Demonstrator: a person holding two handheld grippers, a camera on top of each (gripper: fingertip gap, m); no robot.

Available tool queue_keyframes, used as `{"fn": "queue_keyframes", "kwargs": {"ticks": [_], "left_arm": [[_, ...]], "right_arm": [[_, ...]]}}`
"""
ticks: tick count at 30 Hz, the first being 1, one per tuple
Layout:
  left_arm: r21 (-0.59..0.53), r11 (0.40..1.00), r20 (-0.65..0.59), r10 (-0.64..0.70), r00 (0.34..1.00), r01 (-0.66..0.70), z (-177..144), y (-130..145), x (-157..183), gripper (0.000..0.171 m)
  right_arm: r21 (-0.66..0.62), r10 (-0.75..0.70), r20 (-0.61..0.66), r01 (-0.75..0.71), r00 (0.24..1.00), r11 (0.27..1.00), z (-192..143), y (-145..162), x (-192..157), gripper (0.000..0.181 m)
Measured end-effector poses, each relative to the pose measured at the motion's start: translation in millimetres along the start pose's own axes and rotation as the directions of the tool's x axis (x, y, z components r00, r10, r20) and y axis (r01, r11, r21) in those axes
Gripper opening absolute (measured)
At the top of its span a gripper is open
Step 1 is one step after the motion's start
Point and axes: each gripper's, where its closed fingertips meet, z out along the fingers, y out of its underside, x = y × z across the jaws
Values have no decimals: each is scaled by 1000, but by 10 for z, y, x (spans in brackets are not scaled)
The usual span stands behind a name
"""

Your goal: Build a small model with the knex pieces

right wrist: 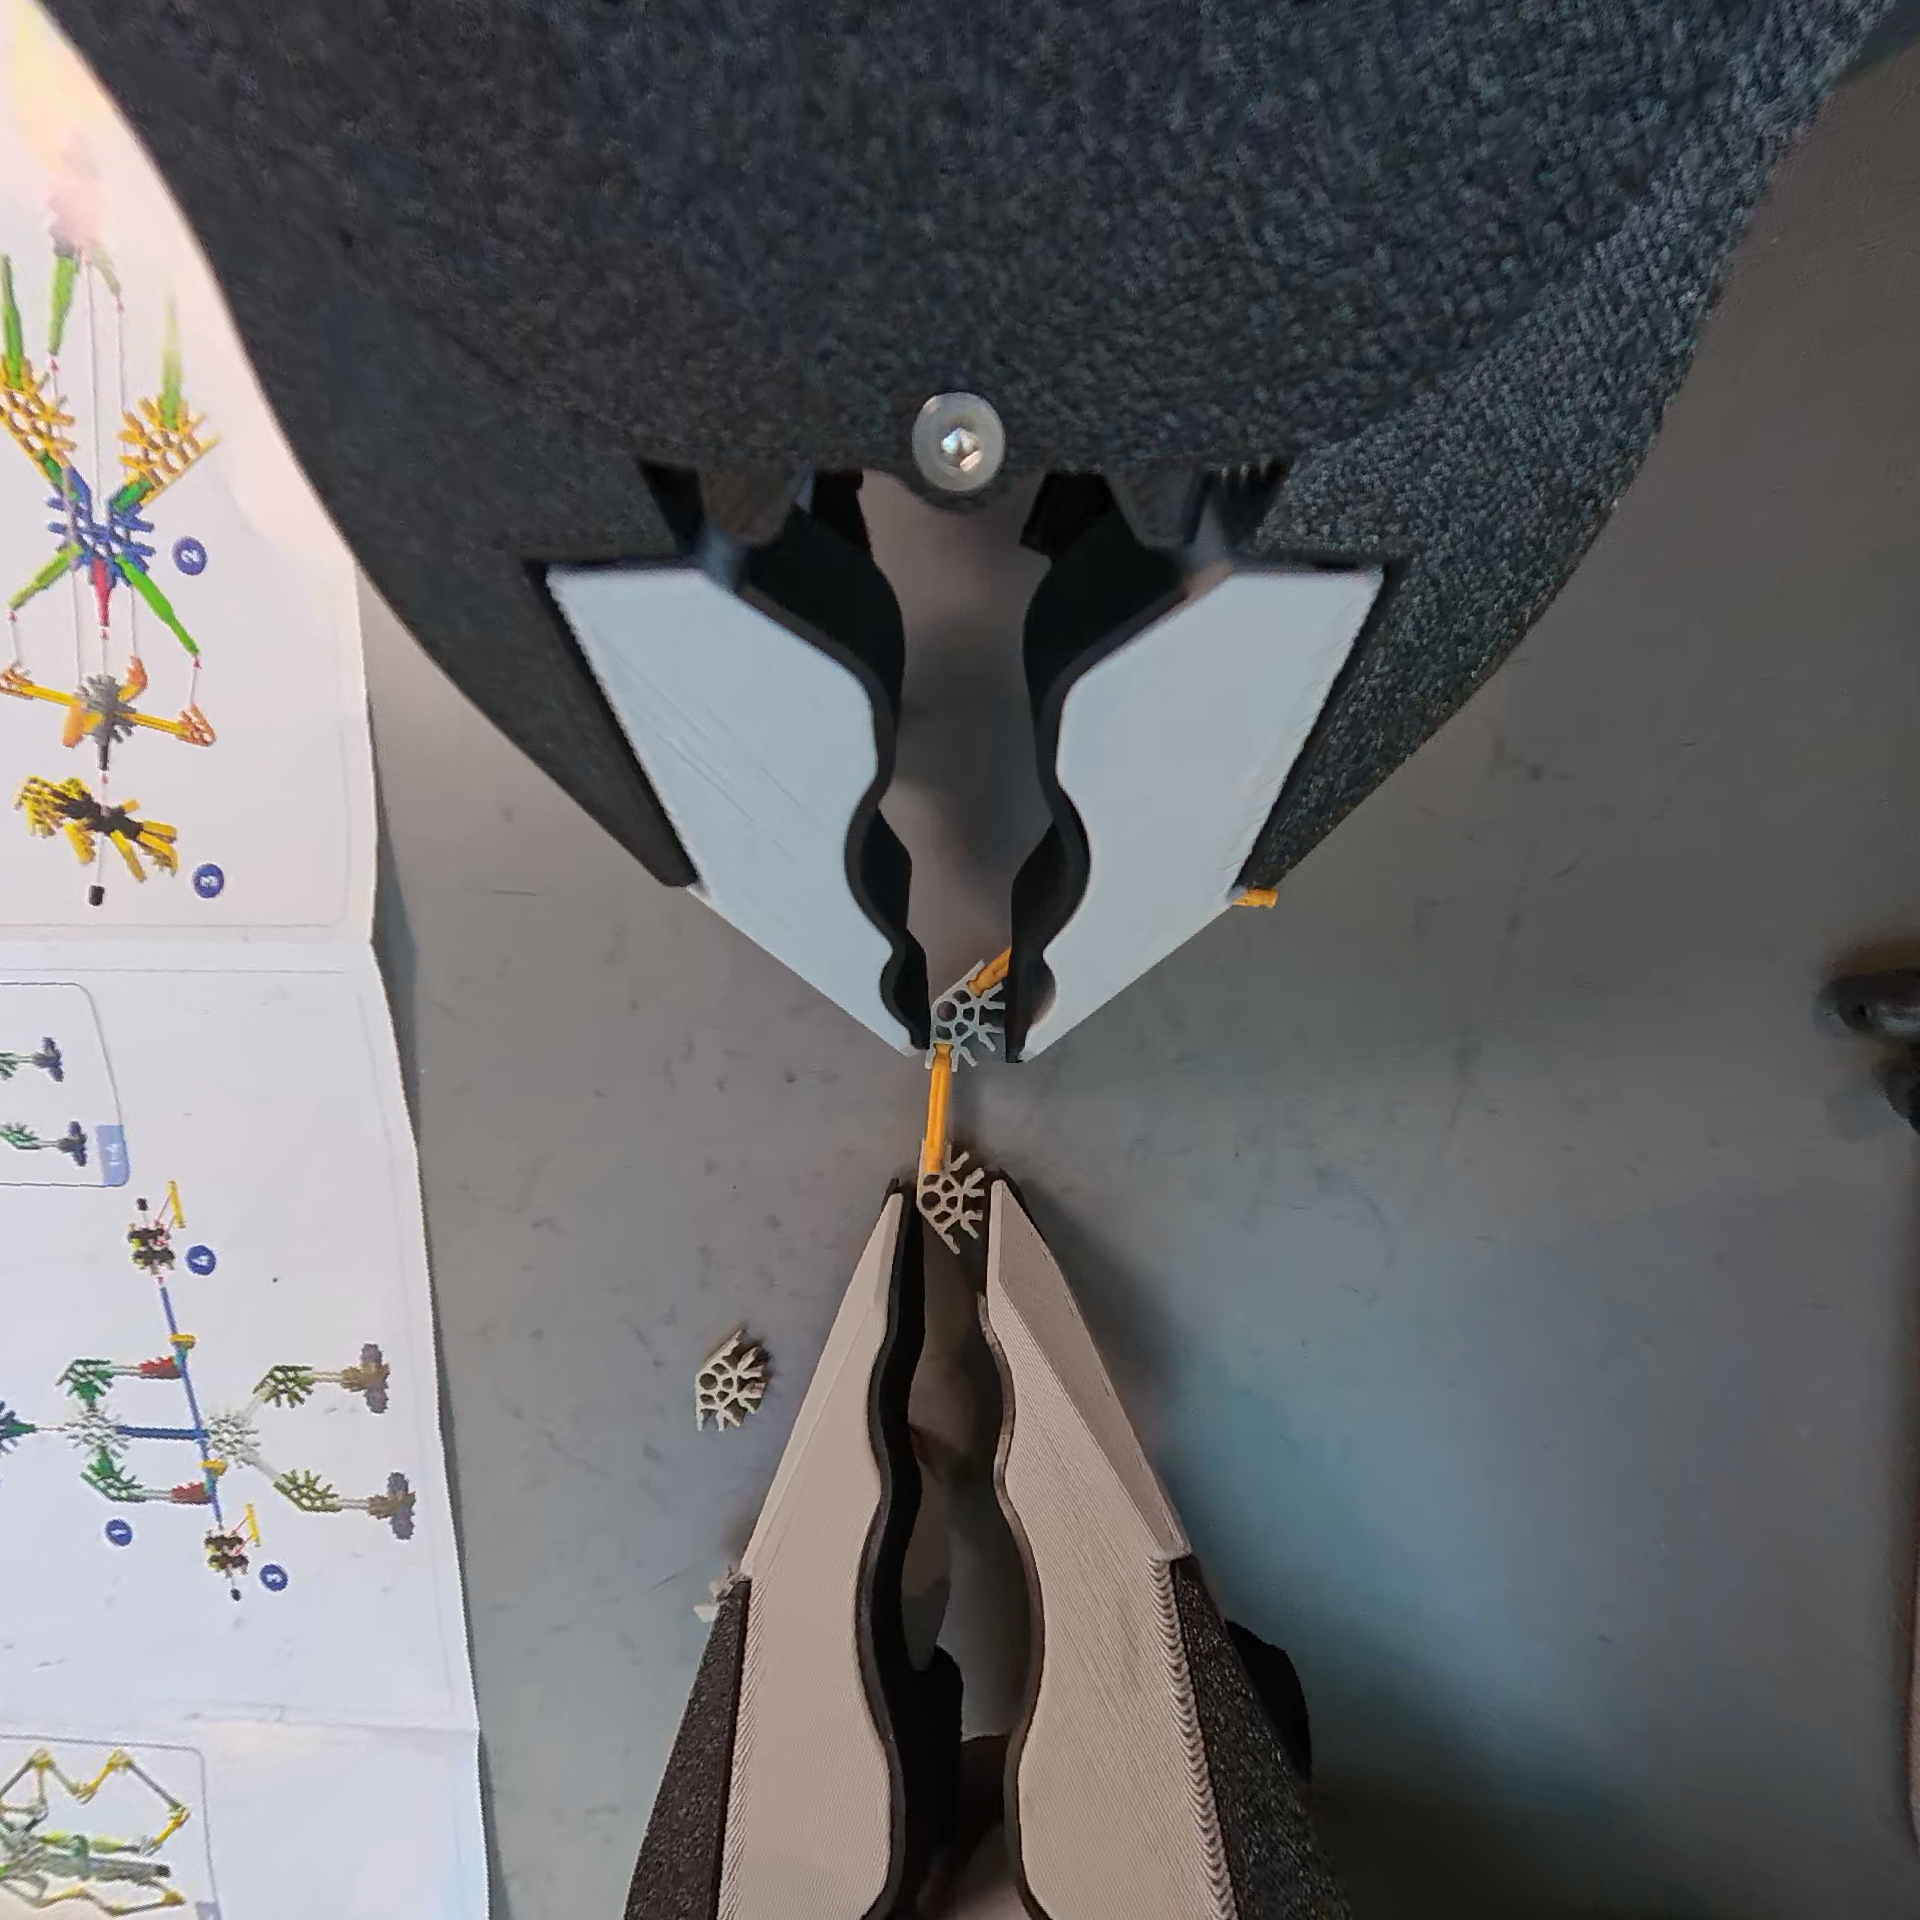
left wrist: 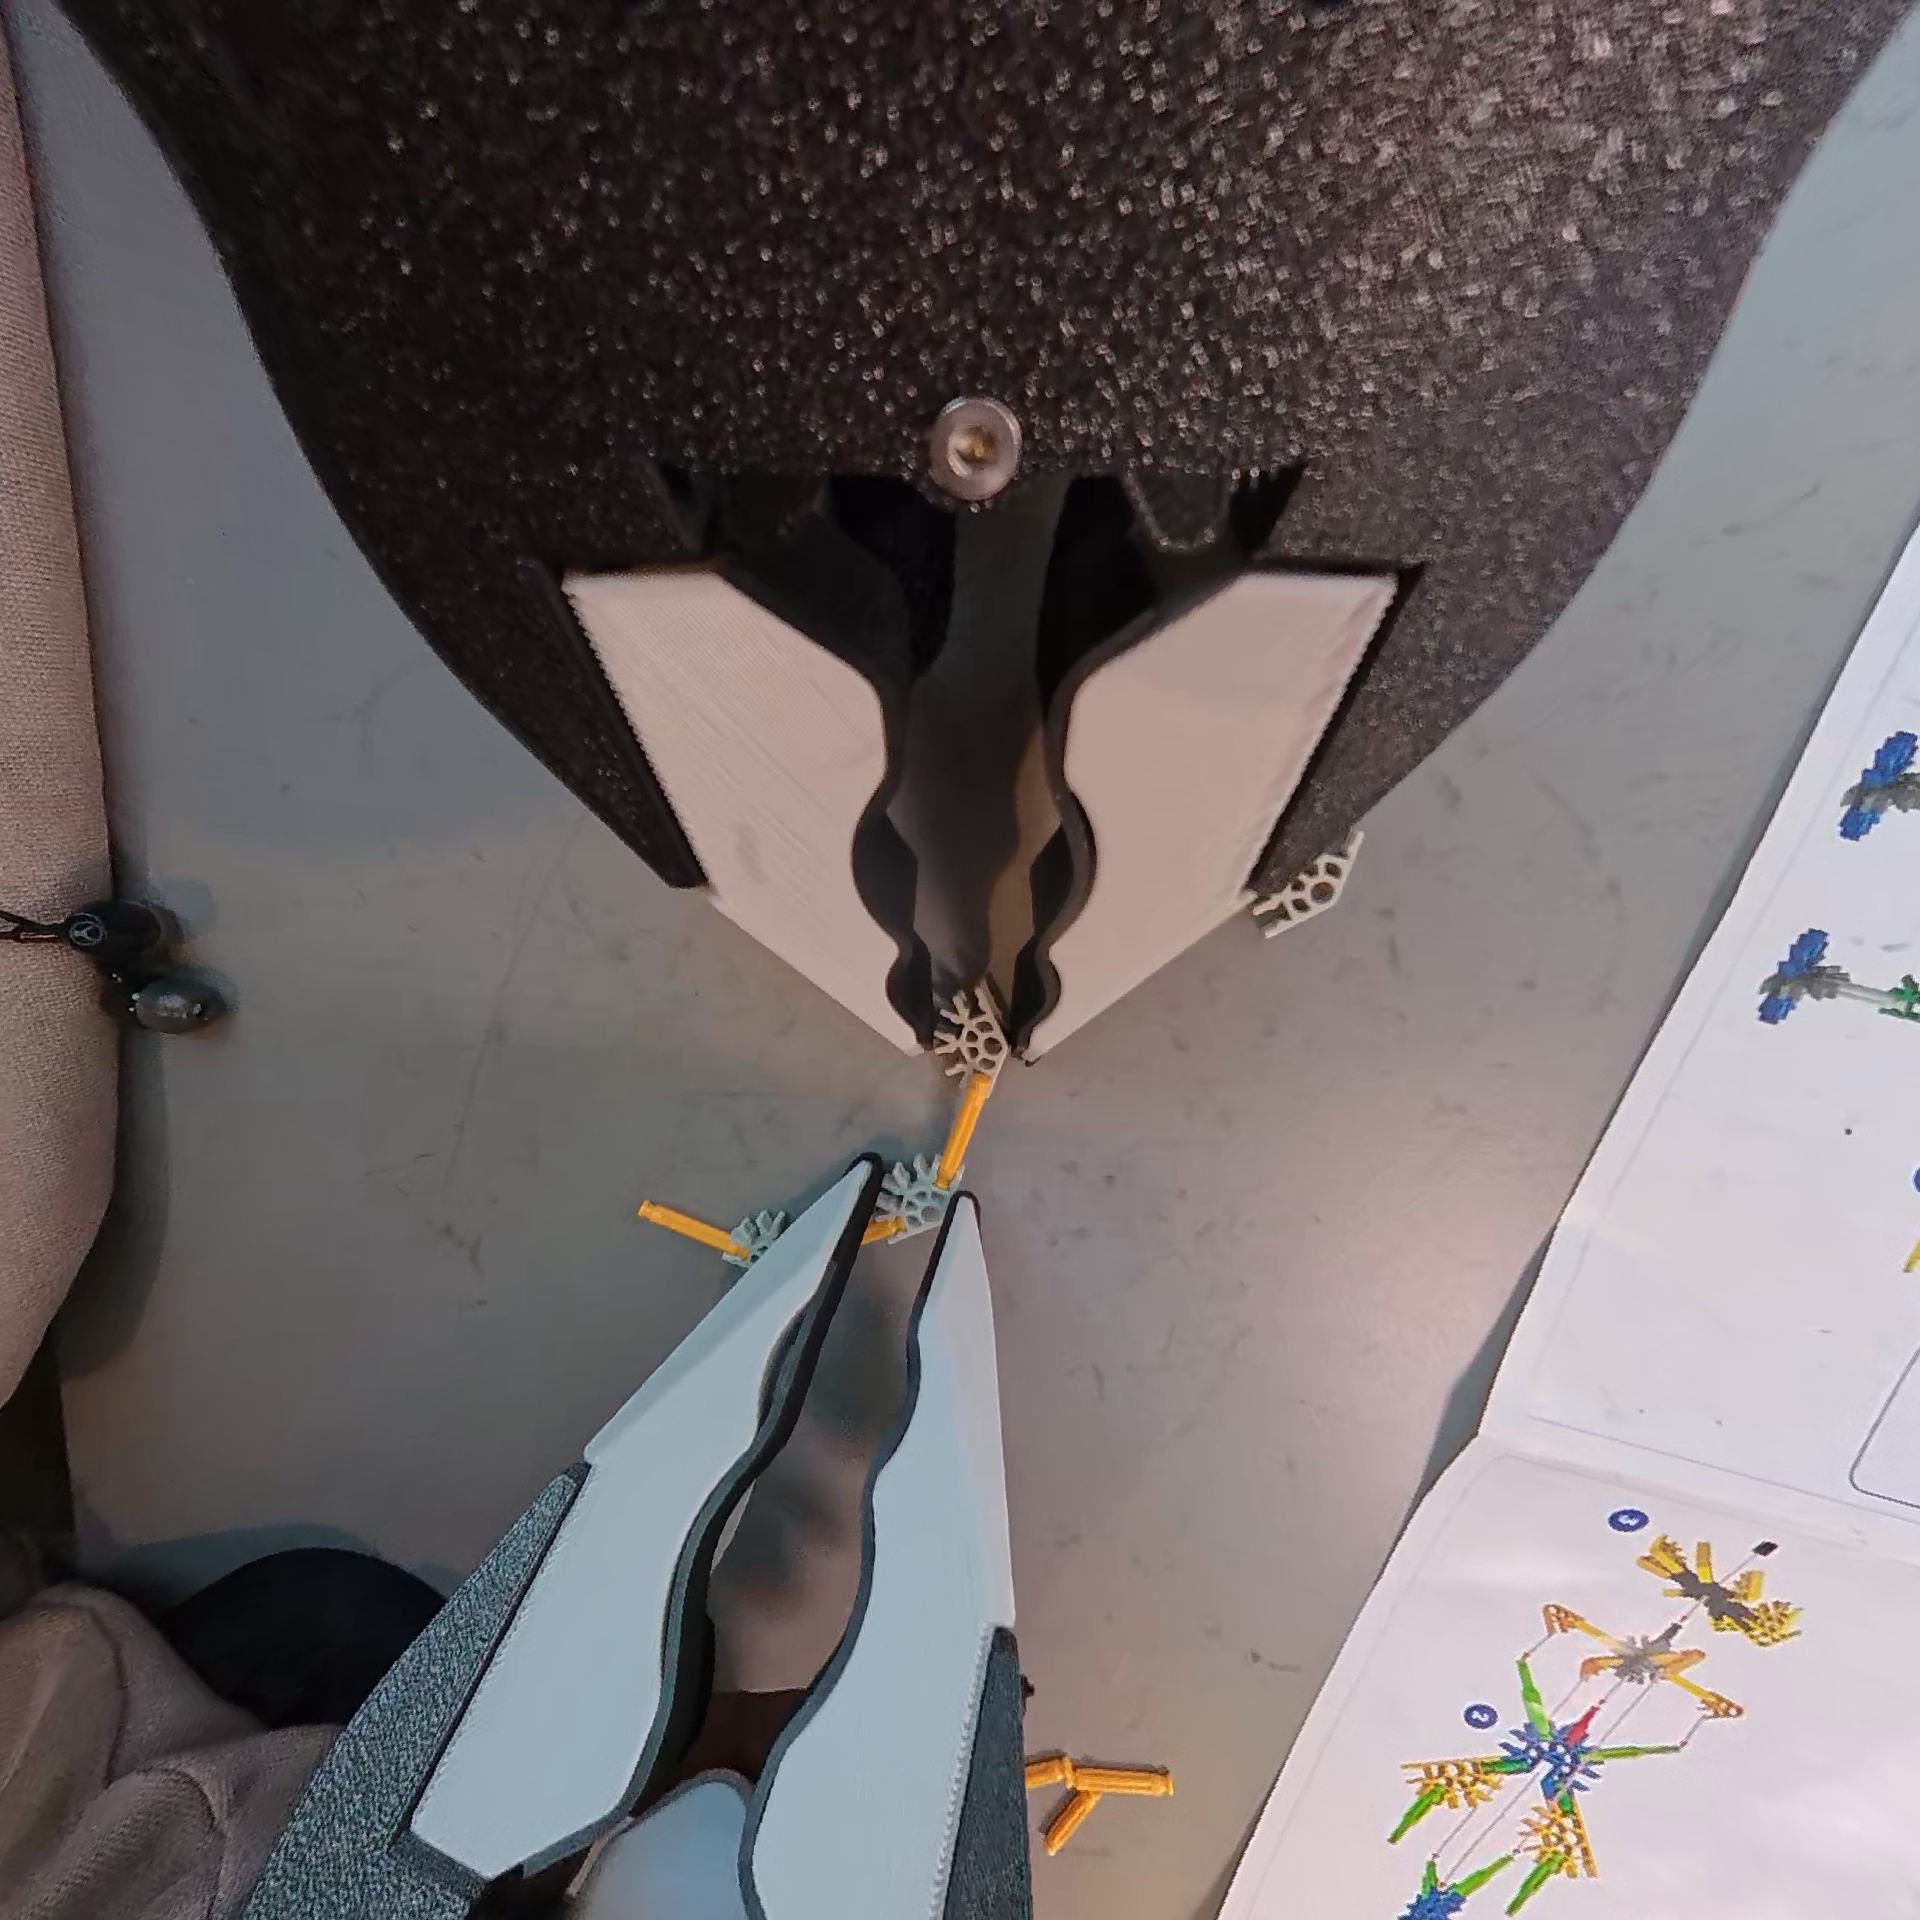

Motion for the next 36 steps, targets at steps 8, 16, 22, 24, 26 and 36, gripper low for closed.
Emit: {"fn": "queue_keyframes", "kwargs": {"ticks": [8,16,22,24,26,36], "left_arm": [[1,1000,-6,1,1000,-1,2,-3,13,17],[10,1000,-16,-11,1000,12,-66,-18,-14,18],[-18,1000,-20,4,1000,-4,-22,22,27,10],[-18,1000,-13,11,1000,-12,-16,18,31,10],[-16,1000,-13,8,1000,-8,-13,16,33,10],[-4,1000,-24,-3,1000,3,-8,9,36,10]], "right_arm": [[-21,-6,-6,6,1000,1000,13,19,1,13],[79,19,-36,-16,999,997,-45,-197,72,5],[15,31,-24,-30,999,999,106,-156,50,0],[5,41,-14,-41,999,999,120,-146,42,0],[-20,30,-19,-30,999,999,121,-139,47,0],[-202,94,61,-80,994,976,139,-114,30,0]]}}
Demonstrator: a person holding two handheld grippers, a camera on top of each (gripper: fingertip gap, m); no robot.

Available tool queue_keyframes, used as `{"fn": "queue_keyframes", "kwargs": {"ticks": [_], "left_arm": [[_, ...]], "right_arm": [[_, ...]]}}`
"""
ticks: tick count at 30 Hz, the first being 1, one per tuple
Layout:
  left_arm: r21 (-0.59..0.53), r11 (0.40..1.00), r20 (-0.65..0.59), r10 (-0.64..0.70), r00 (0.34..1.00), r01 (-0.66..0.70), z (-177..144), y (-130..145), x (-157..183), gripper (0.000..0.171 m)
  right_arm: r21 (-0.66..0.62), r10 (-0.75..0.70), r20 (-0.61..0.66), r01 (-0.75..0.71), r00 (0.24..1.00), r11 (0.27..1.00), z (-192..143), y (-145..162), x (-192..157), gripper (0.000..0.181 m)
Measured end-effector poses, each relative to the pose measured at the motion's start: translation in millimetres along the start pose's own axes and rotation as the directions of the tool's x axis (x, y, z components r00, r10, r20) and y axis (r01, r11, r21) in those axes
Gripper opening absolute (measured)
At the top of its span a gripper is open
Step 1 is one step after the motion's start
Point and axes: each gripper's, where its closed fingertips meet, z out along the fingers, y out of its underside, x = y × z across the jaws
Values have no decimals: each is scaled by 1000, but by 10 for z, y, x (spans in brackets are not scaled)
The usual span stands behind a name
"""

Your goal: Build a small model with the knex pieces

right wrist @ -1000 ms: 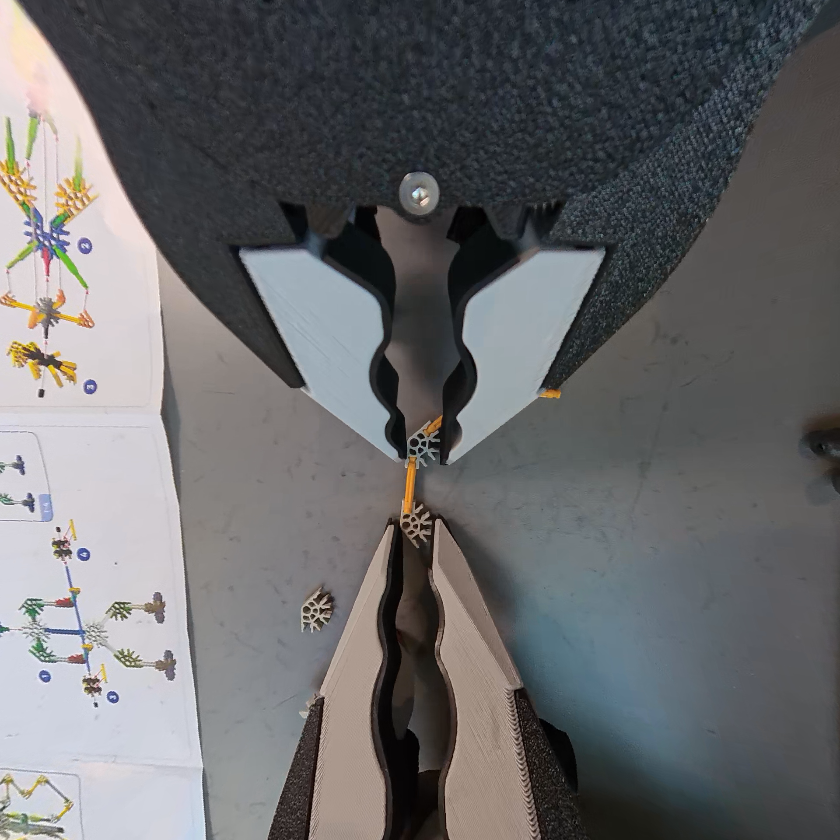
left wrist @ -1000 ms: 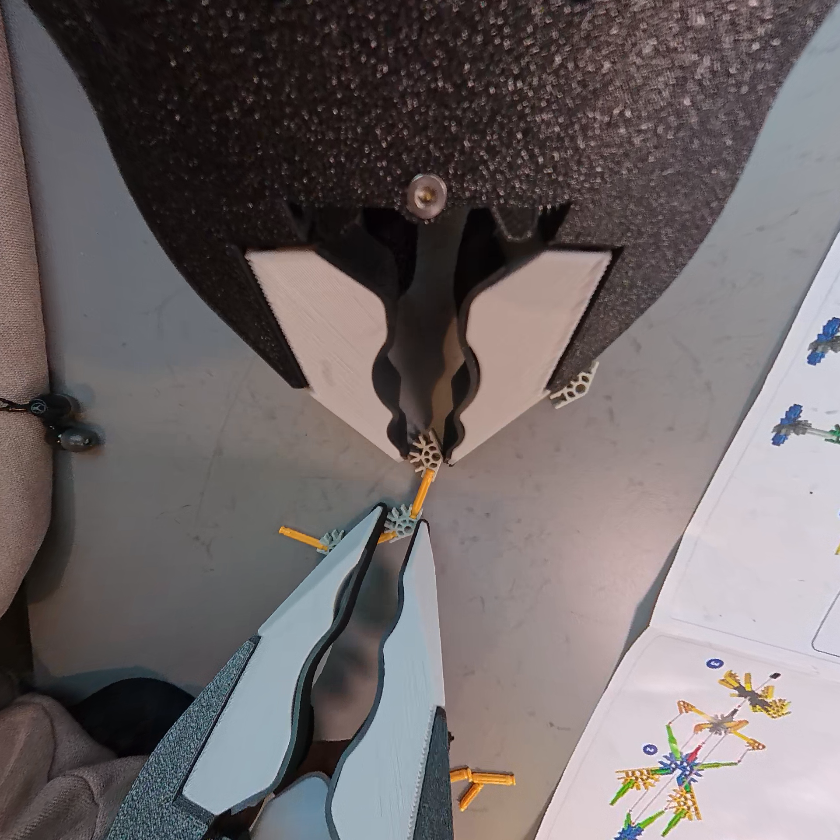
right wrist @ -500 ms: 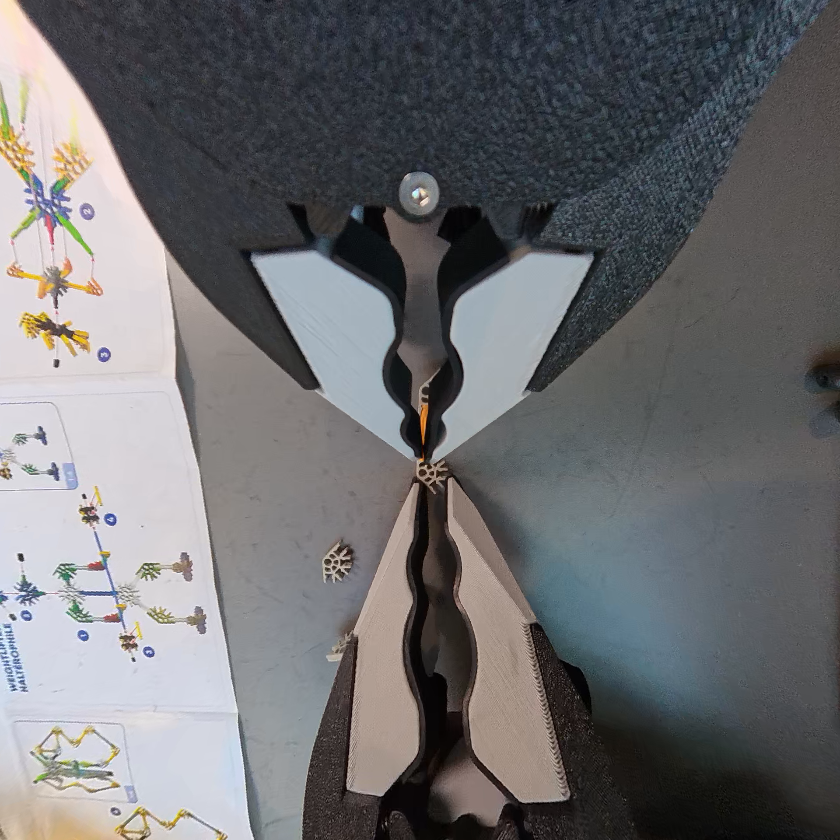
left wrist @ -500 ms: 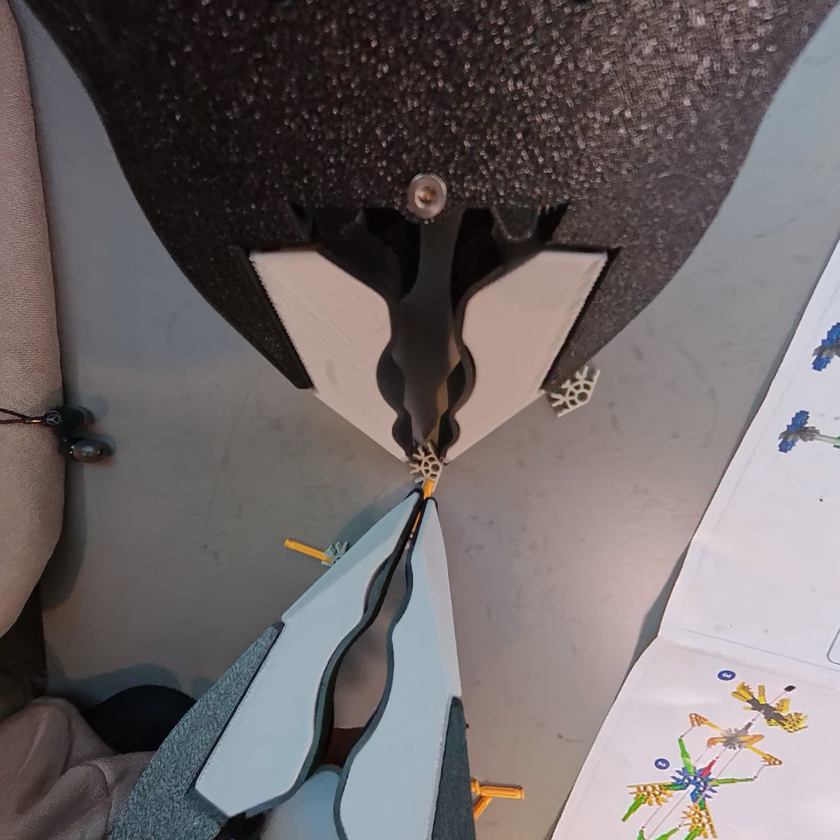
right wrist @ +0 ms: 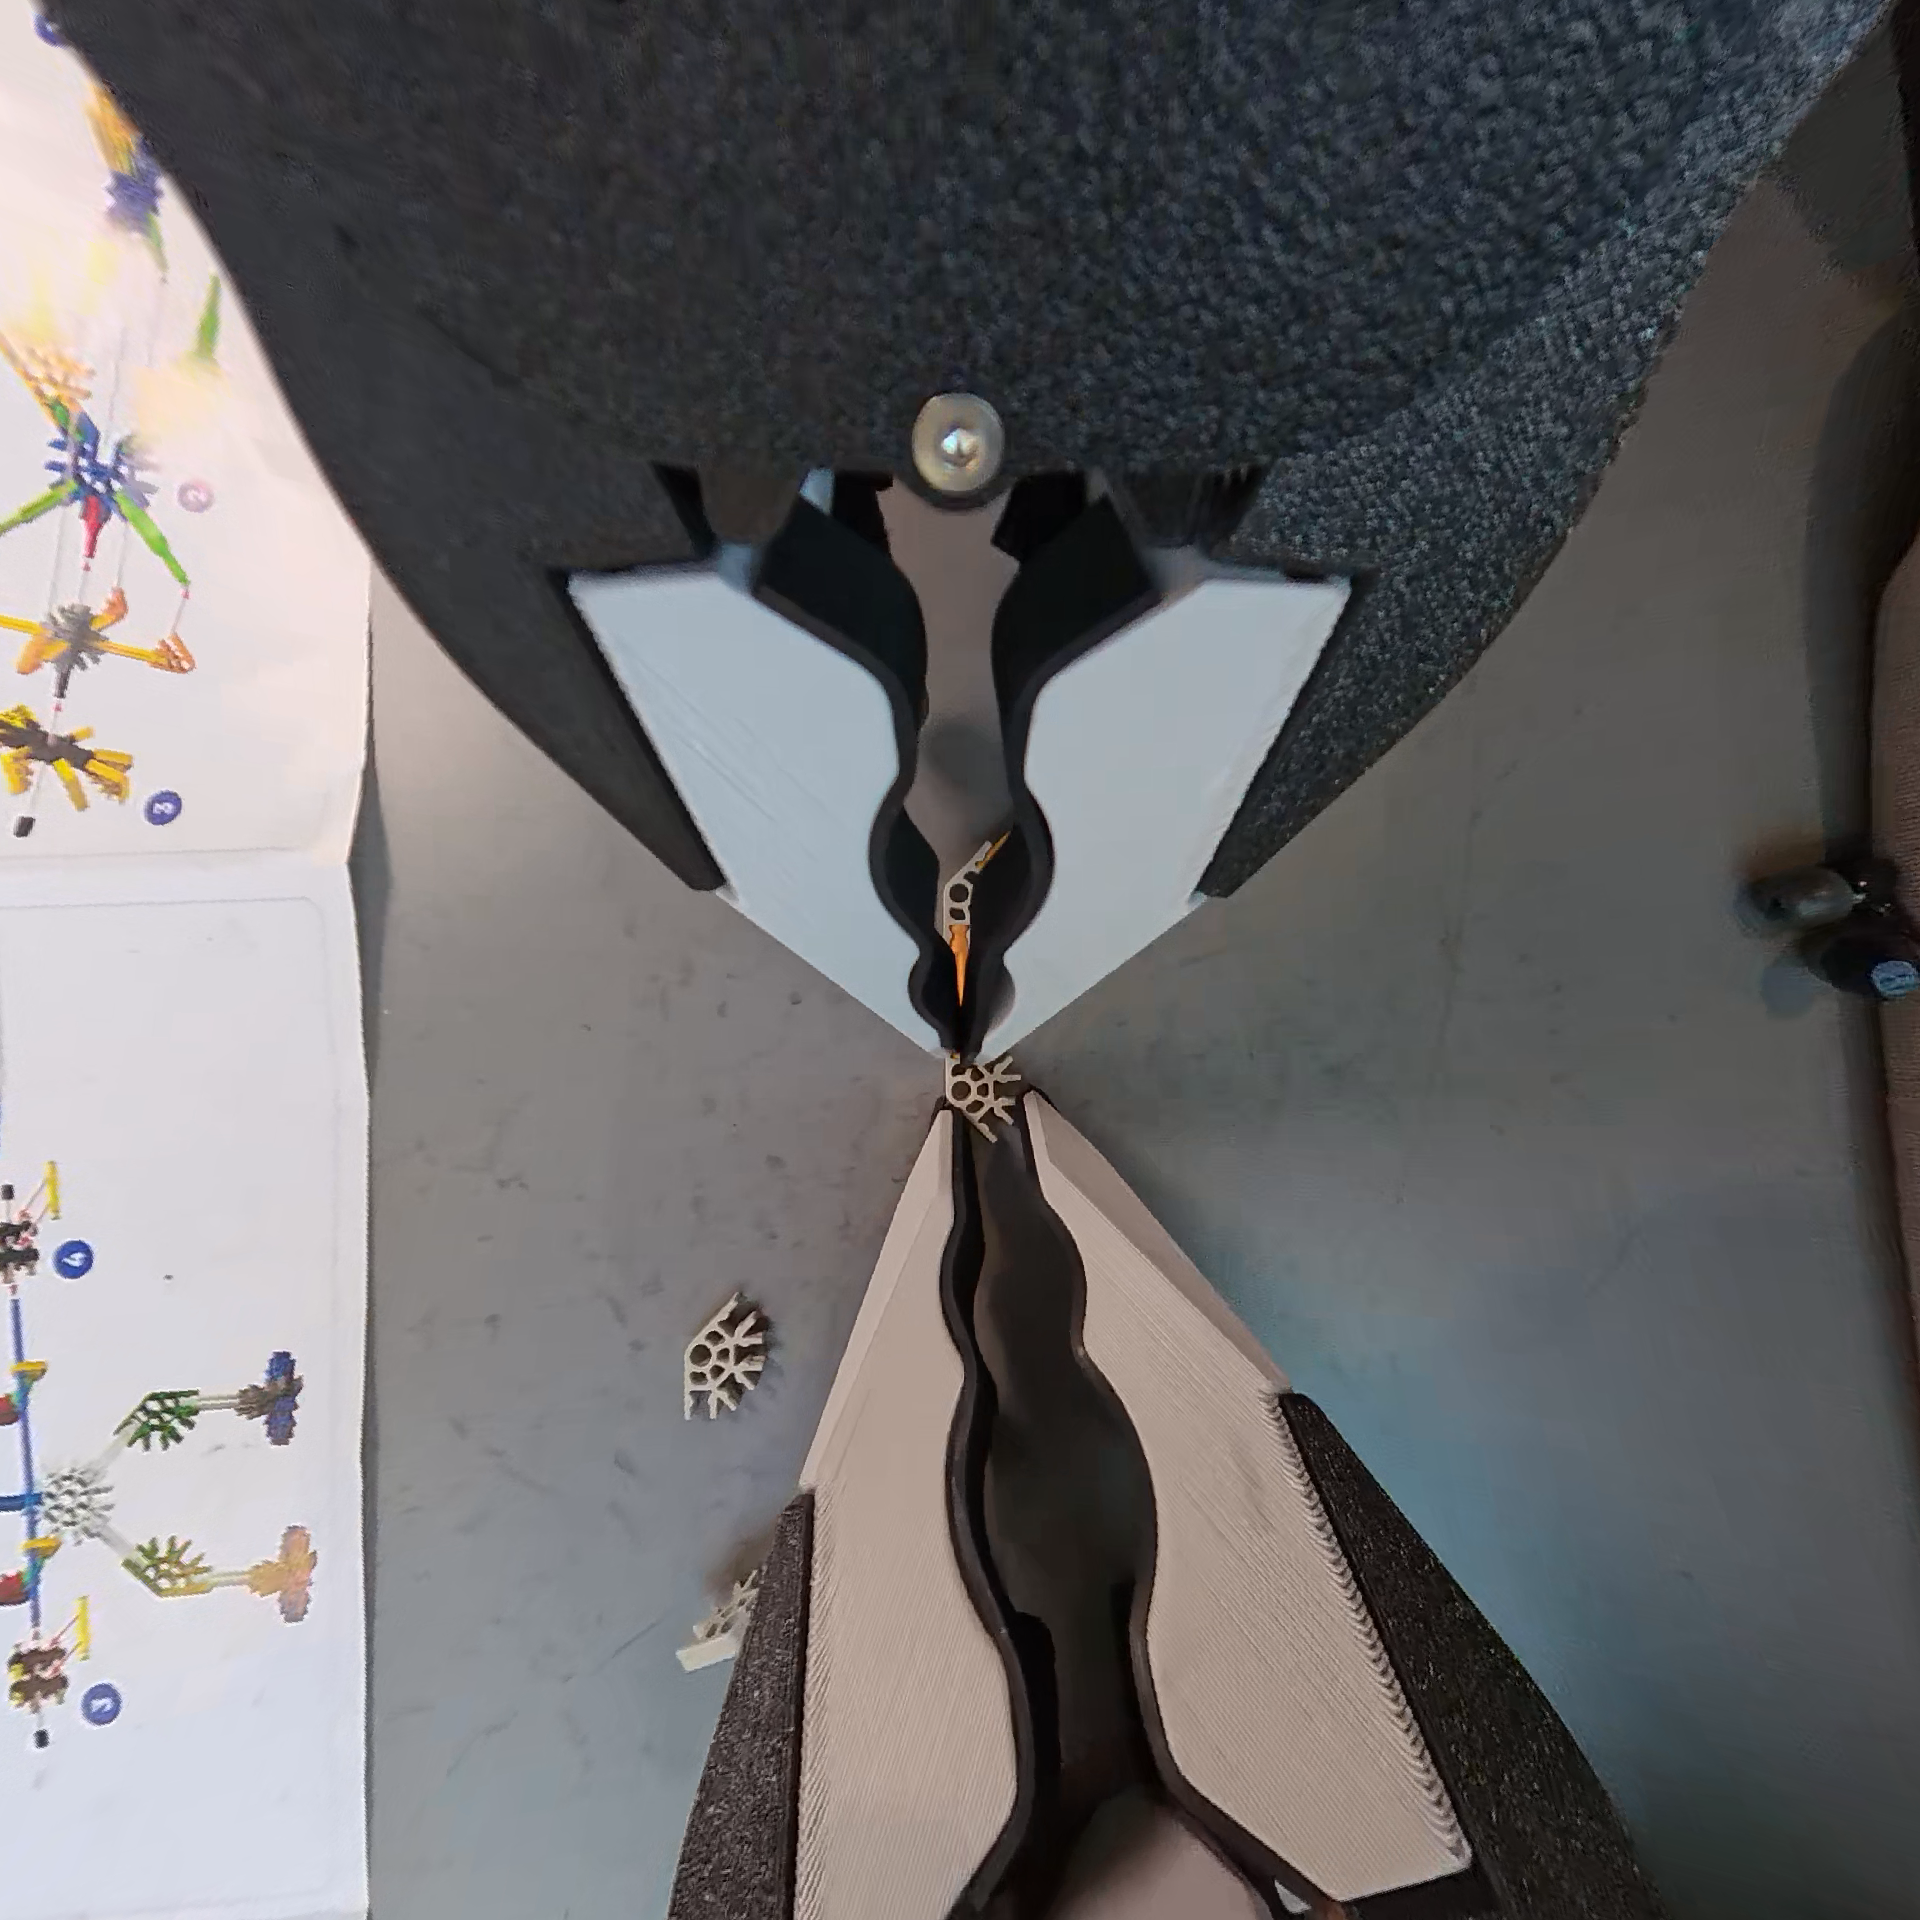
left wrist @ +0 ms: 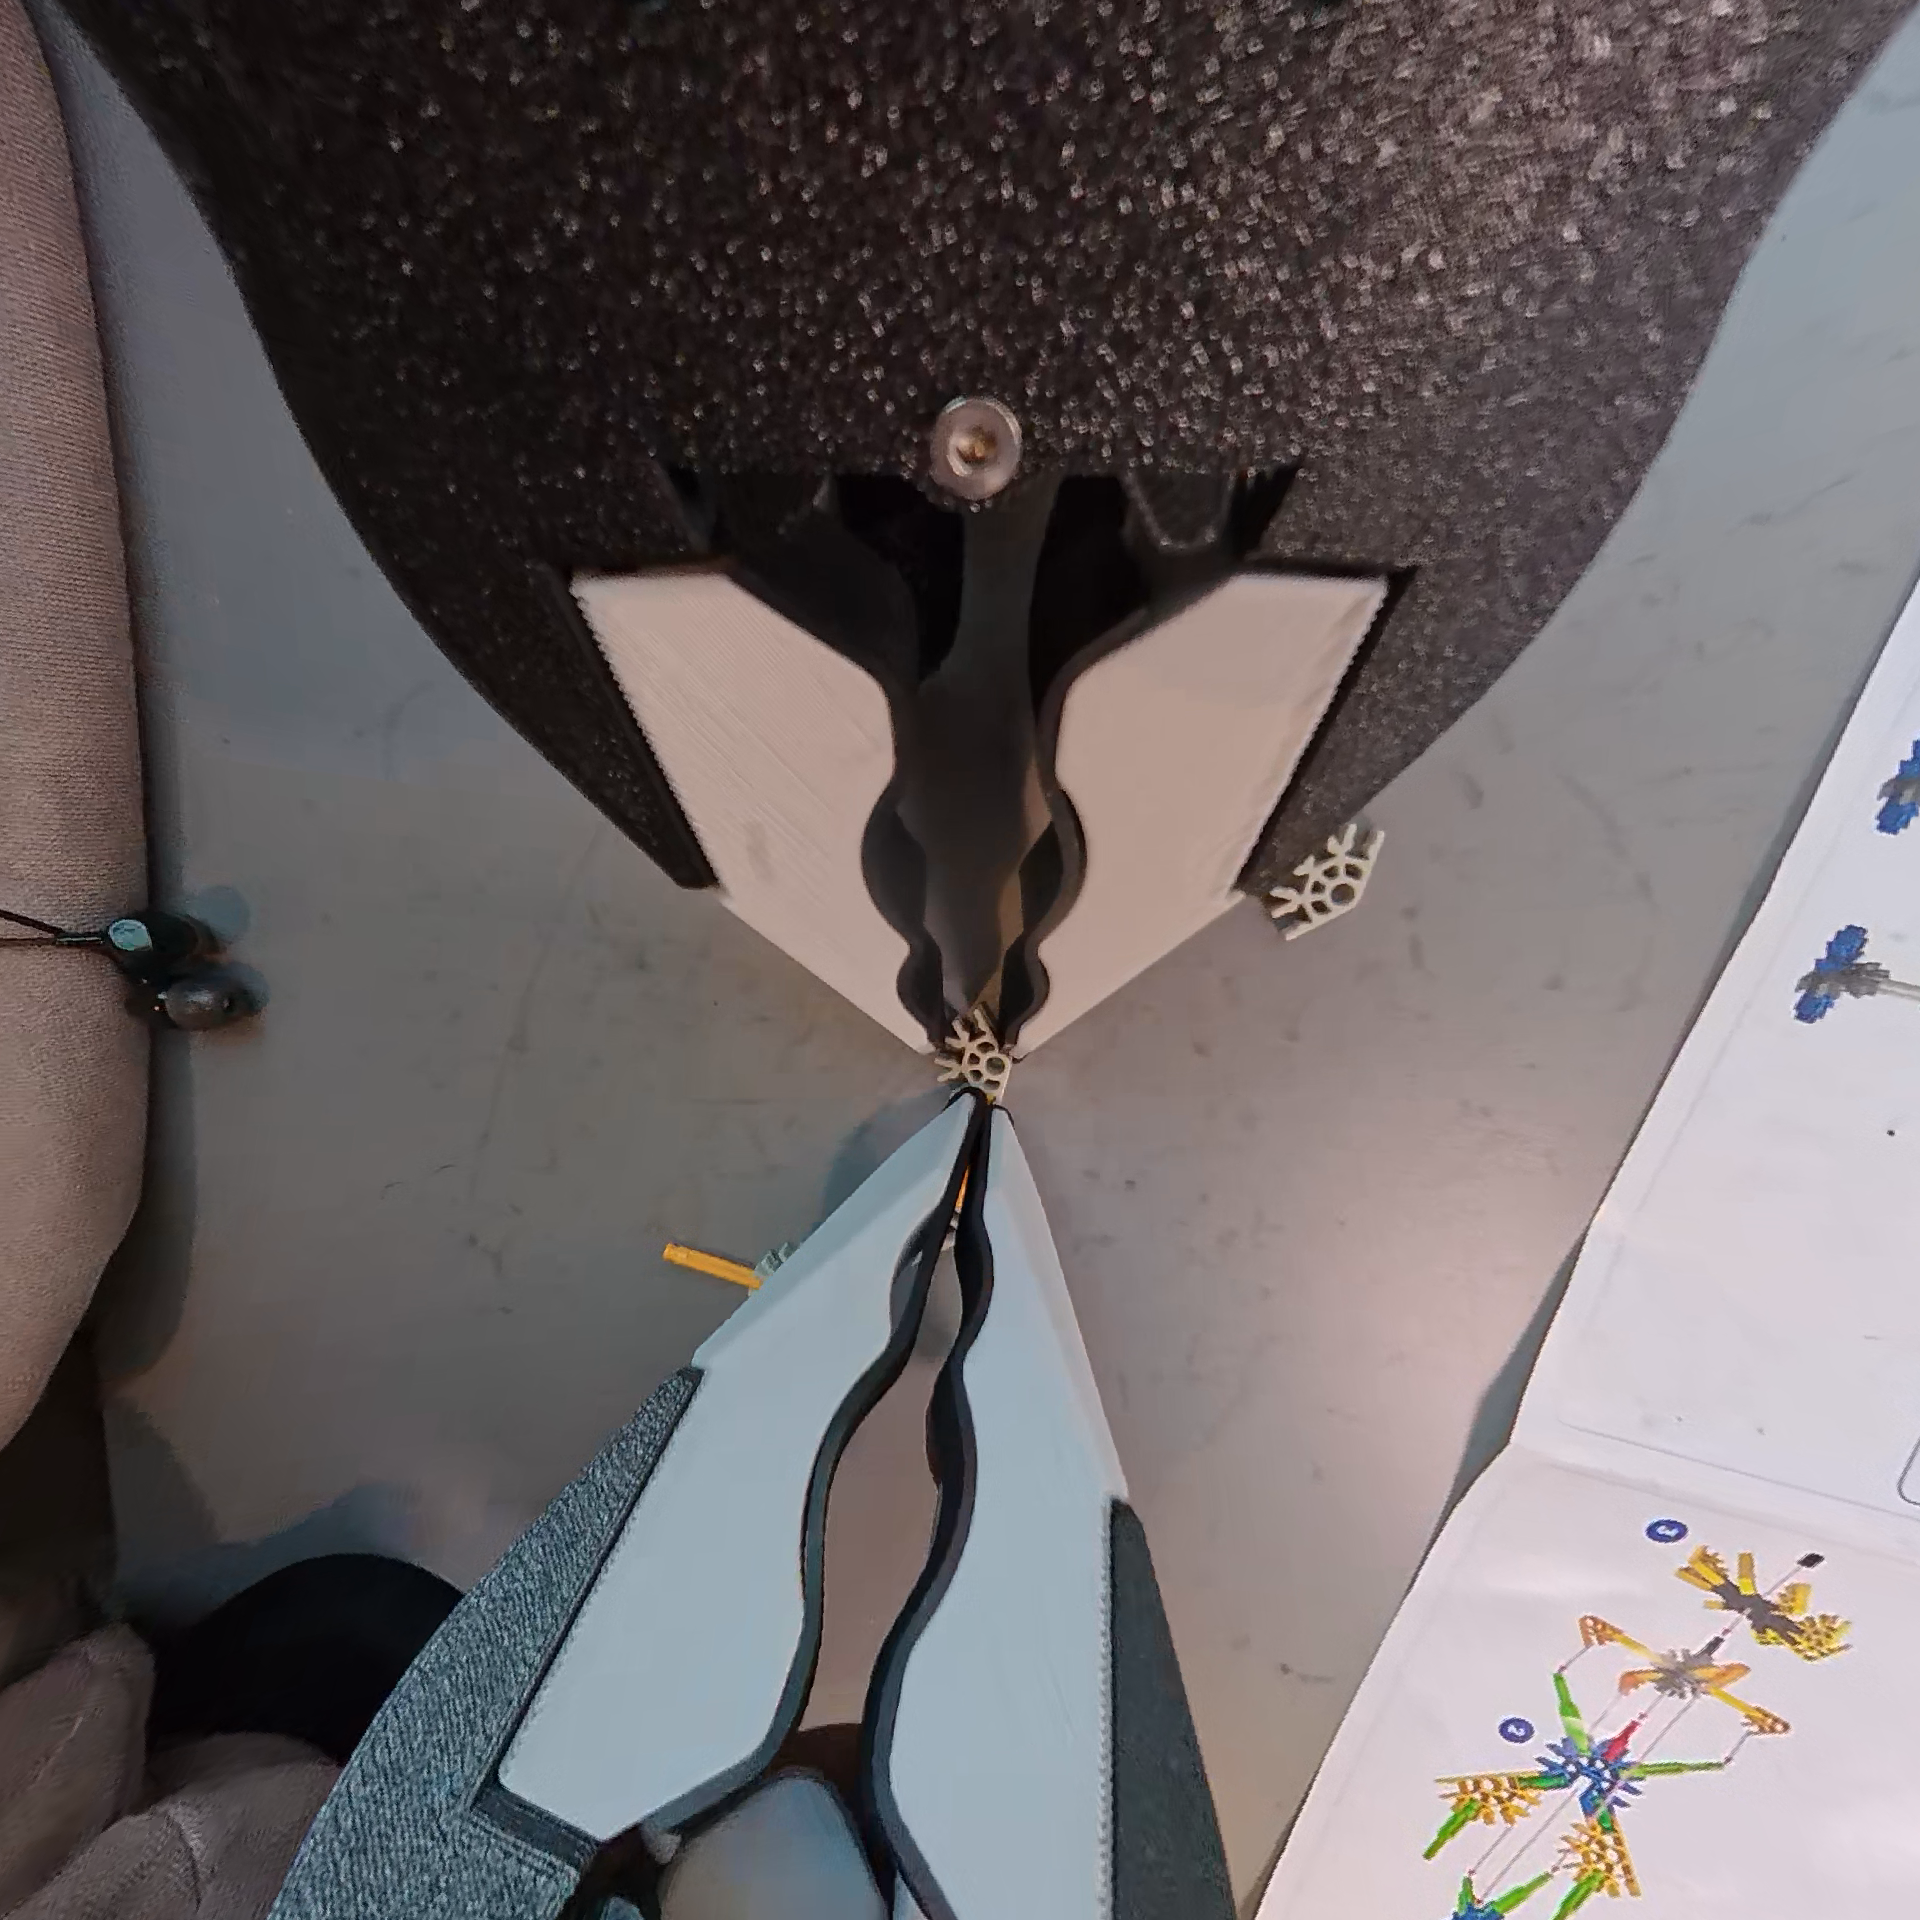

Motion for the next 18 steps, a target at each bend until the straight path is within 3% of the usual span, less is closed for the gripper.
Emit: {"fn": "queue_keyframes", "kwargs": {"ticks": [4,10,18], "left_arm": [[-1,1000,6,11,1000,-11,-2,4,2,10],[-3,1000,10,21,1000,-21,2,4,4,10],[4,999,35,41,999,-41,-19,-1,-42,10]], "right_arm": [[19,-25,-11,25,1000,999,5,-18,1,0],[256,53,59,-67,997,964,-183,-38,-4,15],[159,-2,74,-10,997,987,-266,324,-119,20]]}}
